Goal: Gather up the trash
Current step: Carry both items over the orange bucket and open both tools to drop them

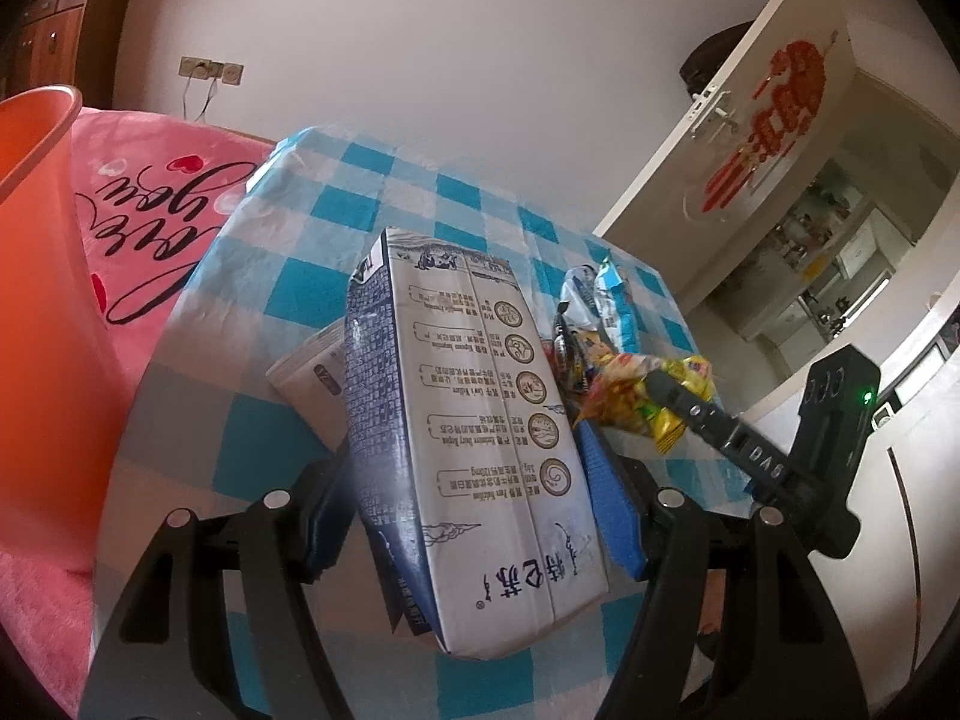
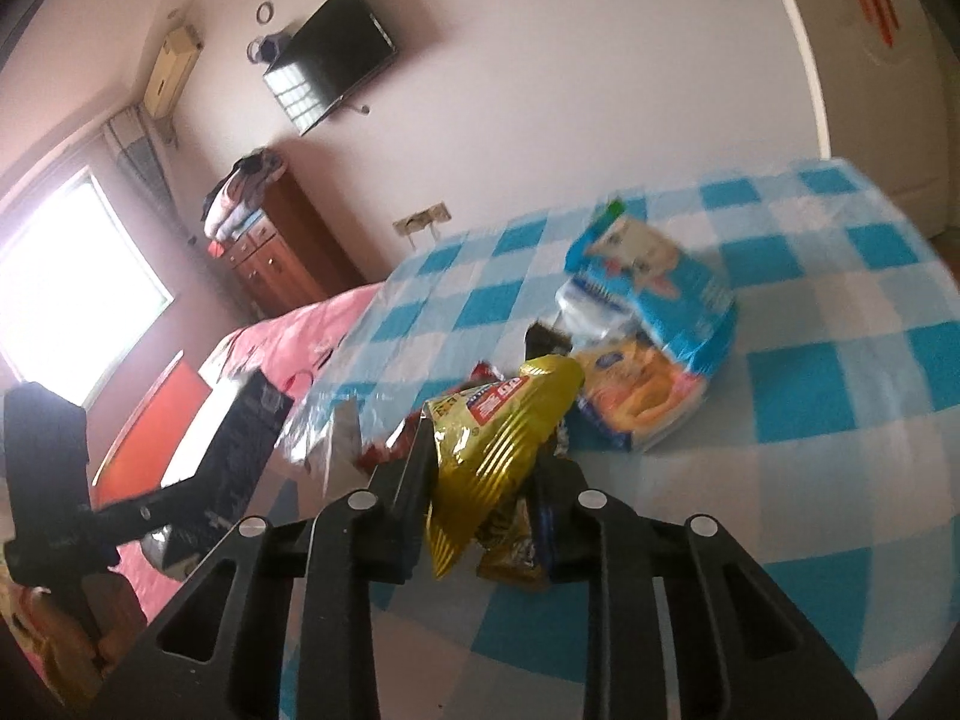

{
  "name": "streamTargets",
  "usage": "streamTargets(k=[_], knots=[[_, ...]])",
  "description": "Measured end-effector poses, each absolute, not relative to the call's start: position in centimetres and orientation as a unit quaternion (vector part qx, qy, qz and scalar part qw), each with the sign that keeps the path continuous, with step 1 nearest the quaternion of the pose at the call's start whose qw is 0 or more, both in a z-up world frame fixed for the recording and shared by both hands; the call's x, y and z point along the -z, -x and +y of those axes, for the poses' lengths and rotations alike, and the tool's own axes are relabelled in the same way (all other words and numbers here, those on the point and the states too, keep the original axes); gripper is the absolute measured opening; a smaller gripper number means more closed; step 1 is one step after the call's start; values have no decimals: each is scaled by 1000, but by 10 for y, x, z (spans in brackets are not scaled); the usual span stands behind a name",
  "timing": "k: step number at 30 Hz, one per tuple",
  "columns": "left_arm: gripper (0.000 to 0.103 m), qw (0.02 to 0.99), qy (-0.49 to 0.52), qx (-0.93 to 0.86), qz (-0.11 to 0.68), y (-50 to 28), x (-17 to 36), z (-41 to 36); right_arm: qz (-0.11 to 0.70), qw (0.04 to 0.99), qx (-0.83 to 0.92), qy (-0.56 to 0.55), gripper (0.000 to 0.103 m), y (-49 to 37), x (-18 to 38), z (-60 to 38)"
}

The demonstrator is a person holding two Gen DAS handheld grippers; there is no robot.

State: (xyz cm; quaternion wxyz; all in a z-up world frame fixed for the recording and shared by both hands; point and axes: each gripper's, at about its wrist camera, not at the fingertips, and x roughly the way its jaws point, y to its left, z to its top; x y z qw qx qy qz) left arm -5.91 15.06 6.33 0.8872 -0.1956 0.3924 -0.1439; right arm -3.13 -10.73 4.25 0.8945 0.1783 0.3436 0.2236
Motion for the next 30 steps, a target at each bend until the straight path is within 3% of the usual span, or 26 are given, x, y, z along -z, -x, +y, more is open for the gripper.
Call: streamTargets(k=[14,30], knots=[[69,909,208,149,329,85,-103,179,322,898,-247,-171,29,46,-105,-77],[69,942,241,-25,233,137,-158,316,293,850,-429,-89,29,41,-196,105]])
